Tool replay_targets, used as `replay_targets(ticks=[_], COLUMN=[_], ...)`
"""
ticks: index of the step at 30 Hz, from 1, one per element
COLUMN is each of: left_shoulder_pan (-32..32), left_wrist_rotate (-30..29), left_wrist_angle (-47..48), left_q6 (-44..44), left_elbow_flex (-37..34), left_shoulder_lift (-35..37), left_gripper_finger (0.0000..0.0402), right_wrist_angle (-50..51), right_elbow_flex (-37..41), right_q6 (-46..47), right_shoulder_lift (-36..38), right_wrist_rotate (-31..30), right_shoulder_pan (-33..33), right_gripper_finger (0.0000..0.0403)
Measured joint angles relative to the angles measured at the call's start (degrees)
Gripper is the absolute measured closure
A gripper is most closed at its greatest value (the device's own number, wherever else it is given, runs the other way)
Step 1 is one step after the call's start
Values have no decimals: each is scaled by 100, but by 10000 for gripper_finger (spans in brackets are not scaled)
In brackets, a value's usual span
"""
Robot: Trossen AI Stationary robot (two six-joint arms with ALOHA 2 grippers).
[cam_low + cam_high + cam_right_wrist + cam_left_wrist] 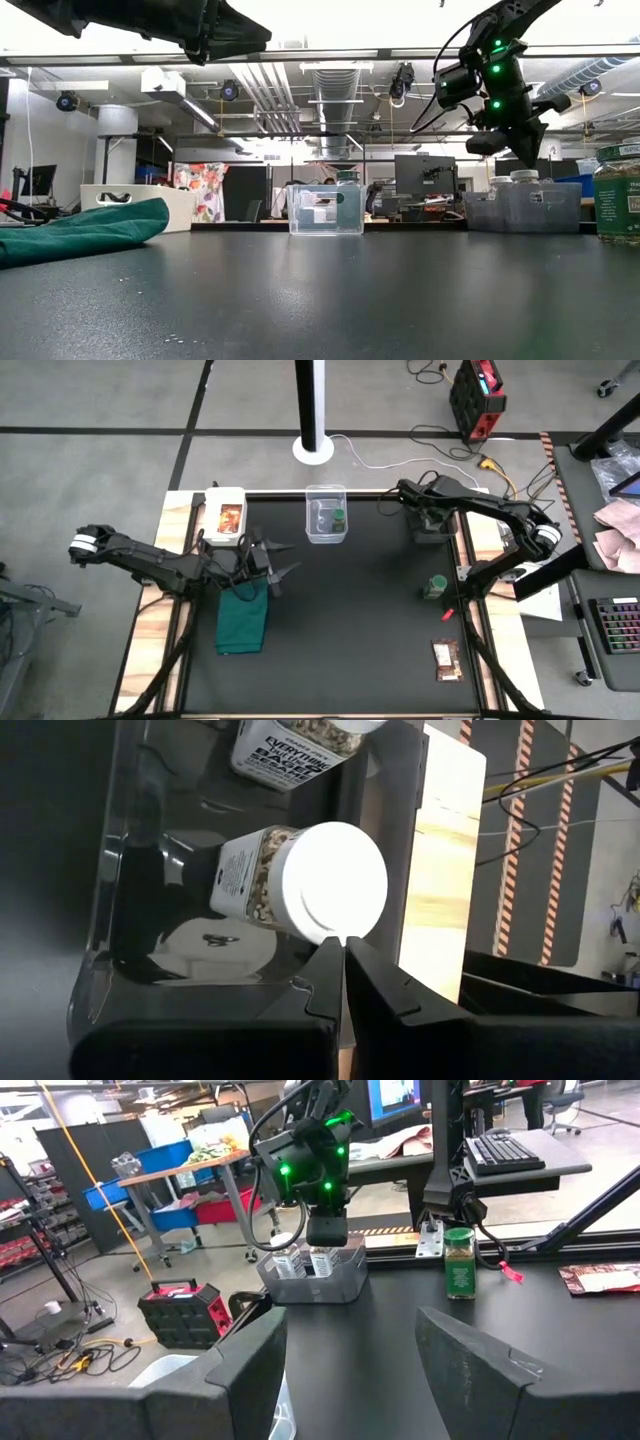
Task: Sort spices by type
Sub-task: Put the white seasoning bottle into the black bin, then put the green seasoning bottle into the transparent bin
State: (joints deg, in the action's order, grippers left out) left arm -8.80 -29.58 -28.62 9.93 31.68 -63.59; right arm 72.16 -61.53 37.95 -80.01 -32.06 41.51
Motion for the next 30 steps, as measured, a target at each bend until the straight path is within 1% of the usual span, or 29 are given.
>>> replay_targets(ticks=[7,9,11,13,17,19,21,26,28,30], left_shoulder_pan=[0,0,0,0,0,0,0,0,0,0], left_wrist_rotate=[0,0,0,0,4,4,7,9,9,11], left_wrist_angle=[13,40,114,198,328,321,324,325,323,326], left_q6=[-19,-28,-93,-182,-289,-315,-318,-318,-318,-321], left_elbow_flex=[0,0,0,0,0,0,0,0,0,0], left_shoulder_lift=[2,2,4,4,4,4,6,4,4,4], left_gripper_finger=[196,196,196,196,196,196,196,196,196,196], right_wrist_angle=[-10,-20,-49,-146,-719,-916,-1006,-947,-944,-913], right_elbow_flex=[9,10,13,-1,-9,-9,4,20,21,20], right_q6=[-22,-12,-54,-93,-295,-463,-413,358,664,987], right_shoulder_lift=[0,12,121,331,922,1183,1364,1506,1482,1463], right_wrist_rotate=[-134,-273,-412,-421,-337,-147,36,236,511,1001], right_shoulder_pan=[-1,-23,-138,-350,-977,-1404,-1879,-3114,-3540,-3881], right_gripper_finger=[394,394,394,394,394,394,394,394,394,394])
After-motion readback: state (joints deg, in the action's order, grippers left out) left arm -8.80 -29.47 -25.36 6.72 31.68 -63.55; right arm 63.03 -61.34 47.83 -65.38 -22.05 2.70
